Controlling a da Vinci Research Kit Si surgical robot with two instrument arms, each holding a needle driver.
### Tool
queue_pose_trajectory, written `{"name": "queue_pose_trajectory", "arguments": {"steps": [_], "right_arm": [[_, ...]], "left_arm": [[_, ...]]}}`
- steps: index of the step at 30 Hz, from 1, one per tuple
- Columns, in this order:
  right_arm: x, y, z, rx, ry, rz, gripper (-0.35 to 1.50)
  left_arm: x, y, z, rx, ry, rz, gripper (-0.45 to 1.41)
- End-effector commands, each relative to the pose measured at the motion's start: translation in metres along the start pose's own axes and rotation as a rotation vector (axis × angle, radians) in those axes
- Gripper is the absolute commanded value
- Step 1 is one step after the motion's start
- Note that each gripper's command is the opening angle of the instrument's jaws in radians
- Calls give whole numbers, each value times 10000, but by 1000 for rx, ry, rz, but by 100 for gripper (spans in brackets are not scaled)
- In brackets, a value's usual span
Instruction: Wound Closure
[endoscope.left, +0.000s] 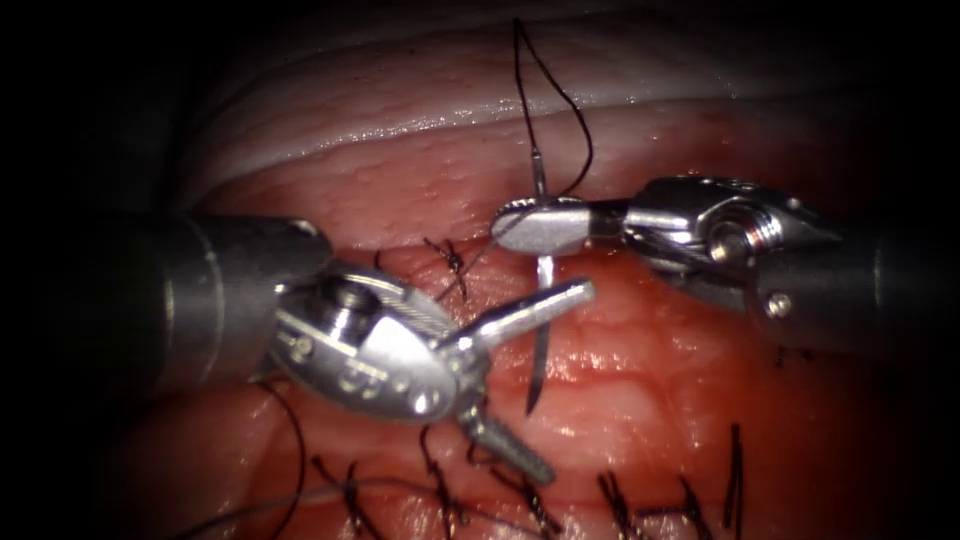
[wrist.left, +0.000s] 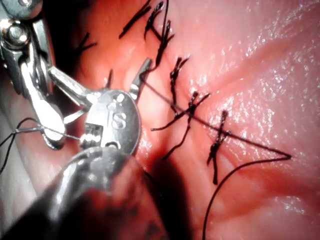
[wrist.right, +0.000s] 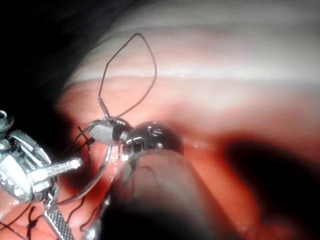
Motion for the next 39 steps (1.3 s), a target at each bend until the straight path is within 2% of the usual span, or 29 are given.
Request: {"name": "queue_pose_trajectory", "arguments": {"steps": [1, 4, 5, 7, 8, 10, 13, 14, 15, 18, 22, 27, 30, 31, 33, 39], "right_arm": [[5, 4, 8, 8, 7, 0, -35], [21, 13, 5, 34, 60, -169, -35], [21, 13, 5, 34, 60, -169, -35], [29, 18, 2, 41, 85, -272, -35], [34, 23, 0, 45, 104, -318, -35], [41, 31, -2, 79, 129, -377, -35], [53, 49, -2, 95, 165, -490, -35], [53, 49, -2, 95, 165, -490, -35], [54, 51, -2, 93, 167, -515, -35], [57, 56, 1, 58, 93, -629, -35], [63, 59, 3, 33, 53, -862, -35], [72, 65, 11, 116, 77, -1037, -35], [74, 67, 15, 140, 103, -1076, -35], [75, 69, 20, 150, 109, -1106, -35], [75, 69, 23, 154, 115, -1135, -35], [75, 71, 39, 197, 154, -1233, -35]], "left_arm": [[-5, 1, 5, 1, 0, -4, 118], [-5, -1, 0, 2, -7, -24, 116], [-5, -1, 0, 2, -7, -24, 116], [-6, 0, -3, 3, -11, -36, 111], [-7, 0, -3, 4, -16, -47, 103], [-8, 3, -4, 6, -22, -74, 64], [-14, 8, 1, 13, -35, -108, 42], [-14, 8, 1, 13, -35, -108, 42], [-16, 10, 2, 16, -42, -118, 27], [-21, 13, 5, 19, -62, -155, 22], [-29, 12, 5, 36, -95, -232, 7], [-42, 11, 3, 85, -173, -328, -13], [-47, 12, 2, 104, -210, -348, -13], [-54, 12, 1, 127, -267, -368, -15], [-58, 12, 0, 138, -287, -382, -15], [-91, 7, -4, 203, -478, -403, -17]]}}
